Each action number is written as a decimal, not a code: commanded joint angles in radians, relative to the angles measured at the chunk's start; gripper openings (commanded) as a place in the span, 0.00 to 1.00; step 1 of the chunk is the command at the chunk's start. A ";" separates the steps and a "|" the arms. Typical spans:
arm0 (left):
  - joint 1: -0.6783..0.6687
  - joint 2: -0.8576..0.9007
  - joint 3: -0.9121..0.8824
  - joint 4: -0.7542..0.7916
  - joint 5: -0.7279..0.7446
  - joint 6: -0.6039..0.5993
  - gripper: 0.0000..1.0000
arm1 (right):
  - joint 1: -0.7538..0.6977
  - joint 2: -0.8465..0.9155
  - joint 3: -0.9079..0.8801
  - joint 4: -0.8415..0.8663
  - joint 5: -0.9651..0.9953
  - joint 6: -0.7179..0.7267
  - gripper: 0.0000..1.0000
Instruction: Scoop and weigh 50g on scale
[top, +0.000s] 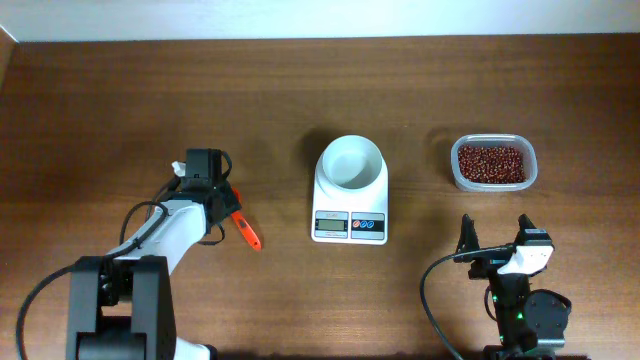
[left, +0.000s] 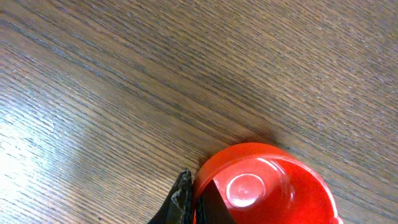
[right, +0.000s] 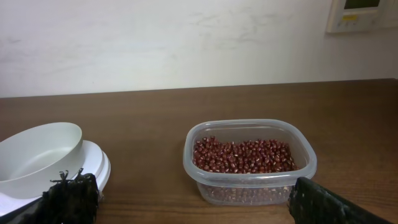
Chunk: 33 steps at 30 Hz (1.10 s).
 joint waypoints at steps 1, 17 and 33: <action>0.001 0.001 -0.005 -0.044 -0.023 -0.103 0.00 | -0.005 -0.003 -0.008 -0.001 0.002 0.000 0.99; 0.001 -0.739 -0.005 -0.444 0.369 -0.650 0.00 | -0.005 -0.003 -0.008 -0.001 0.002 0.000 0.99; 0.001 -0.739 -0.005 -0.444 0.383 -0.650 0.00 | -0.005 -0.003 -0.008 -0.001 0.002 0.000 0.99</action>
